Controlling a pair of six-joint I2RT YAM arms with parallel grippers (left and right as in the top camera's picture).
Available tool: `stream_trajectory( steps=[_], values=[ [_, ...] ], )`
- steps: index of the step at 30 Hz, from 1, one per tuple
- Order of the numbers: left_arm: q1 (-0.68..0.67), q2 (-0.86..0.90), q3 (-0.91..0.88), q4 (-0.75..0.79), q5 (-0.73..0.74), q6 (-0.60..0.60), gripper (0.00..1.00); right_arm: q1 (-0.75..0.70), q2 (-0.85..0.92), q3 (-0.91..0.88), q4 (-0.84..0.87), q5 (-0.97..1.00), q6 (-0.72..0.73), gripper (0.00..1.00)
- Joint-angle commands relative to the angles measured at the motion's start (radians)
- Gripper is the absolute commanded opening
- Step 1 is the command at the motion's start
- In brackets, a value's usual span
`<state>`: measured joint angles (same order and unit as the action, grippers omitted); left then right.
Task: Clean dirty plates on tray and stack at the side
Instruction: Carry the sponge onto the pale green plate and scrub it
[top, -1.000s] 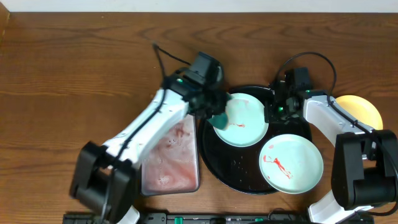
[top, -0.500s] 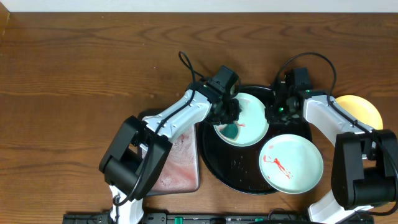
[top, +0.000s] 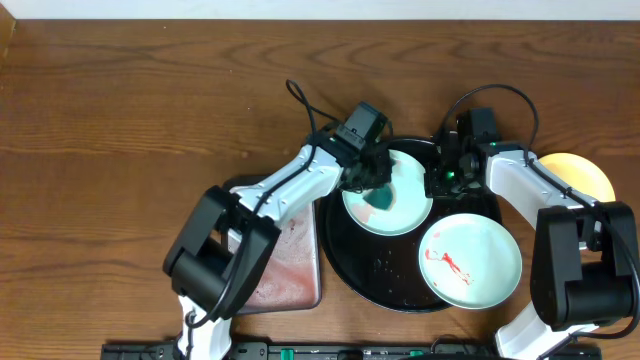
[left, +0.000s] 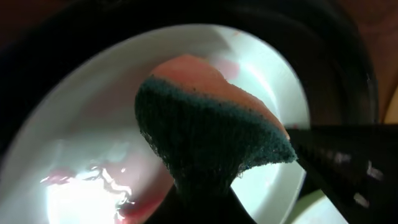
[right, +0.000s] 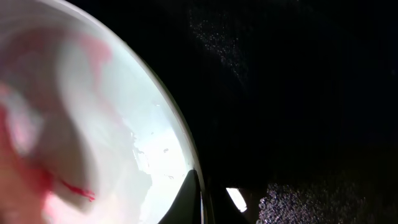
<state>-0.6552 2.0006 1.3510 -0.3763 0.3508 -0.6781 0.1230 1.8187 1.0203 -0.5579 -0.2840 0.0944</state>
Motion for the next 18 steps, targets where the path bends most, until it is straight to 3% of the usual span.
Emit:
stream_trajectory(
  steps=[1,5,8,18],
  values=[
    [-0.031,0.089,0.013,0.013,-0.018,-0.065,0.08,0.01,0.031,-0.003,-0.014,0.014,-0.006,0.01],
    [-0.063,0.176,0.013,0.019,0.039,-0.062,0.07,0.01,0.031,-0.003,-0.021,0.014,-0.006,0.01],
    [-0.078,0.215,0.013,-0.002,0.054,0.021,0.07,0.01,0.031,-0.003,-0.023,0.014,-0.006,0.01],
    [0.011,0.175,0.084,-0.385,-0.339,0.084,0.07,0.01,0.031,-0.003,-0.029,0.018,-0.006,0.01]
  ],
)
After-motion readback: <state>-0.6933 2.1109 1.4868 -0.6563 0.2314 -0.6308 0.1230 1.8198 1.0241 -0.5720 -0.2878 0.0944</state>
